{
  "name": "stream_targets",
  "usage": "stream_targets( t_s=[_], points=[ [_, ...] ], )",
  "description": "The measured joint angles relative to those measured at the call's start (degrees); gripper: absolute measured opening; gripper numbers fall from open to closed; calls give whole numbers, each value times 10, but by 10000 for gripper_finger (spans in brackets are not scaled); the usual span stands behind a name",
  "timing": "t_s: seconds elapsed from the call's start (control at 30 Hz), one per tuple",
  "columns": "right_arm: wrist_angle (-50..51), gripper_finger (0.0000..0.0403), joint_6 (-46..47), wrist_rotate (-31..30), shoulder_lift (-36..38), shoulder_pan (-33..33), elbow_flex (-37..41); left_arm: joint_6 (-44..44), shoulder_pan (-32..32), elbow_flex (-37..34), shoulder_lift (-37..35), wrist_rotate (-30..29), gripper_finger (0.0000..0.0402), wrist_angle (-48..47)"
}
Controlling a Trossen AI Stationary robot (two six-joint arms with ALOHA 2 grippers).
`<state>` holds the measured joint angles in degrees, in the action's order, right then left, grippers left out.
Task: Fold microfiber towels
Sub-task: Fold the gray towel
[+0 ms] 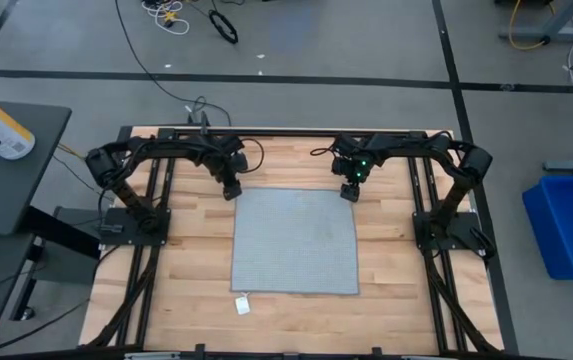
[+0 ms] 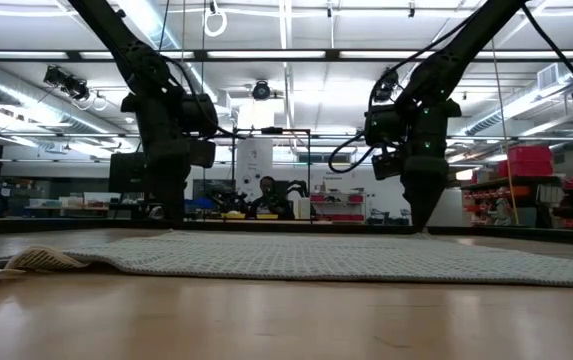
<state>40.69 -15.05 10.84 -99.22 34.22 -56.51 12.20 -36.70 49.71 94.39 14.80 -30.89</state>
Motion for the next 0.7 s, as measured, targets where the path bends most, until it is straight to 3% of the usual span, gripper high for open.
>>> stream_targets(
  t_s=[0.2,0.5,0.7],
  points=[
    [0,281,2,1,0,0,0,5,1,5,56,-4,185,0],
    [0,260,0,1,0,0,0,19,3,52,66,-25,185,-23],
    [0,278,-9,-6,0,6,0,21,-2,70,73,-39,185,-15]
  ],
)
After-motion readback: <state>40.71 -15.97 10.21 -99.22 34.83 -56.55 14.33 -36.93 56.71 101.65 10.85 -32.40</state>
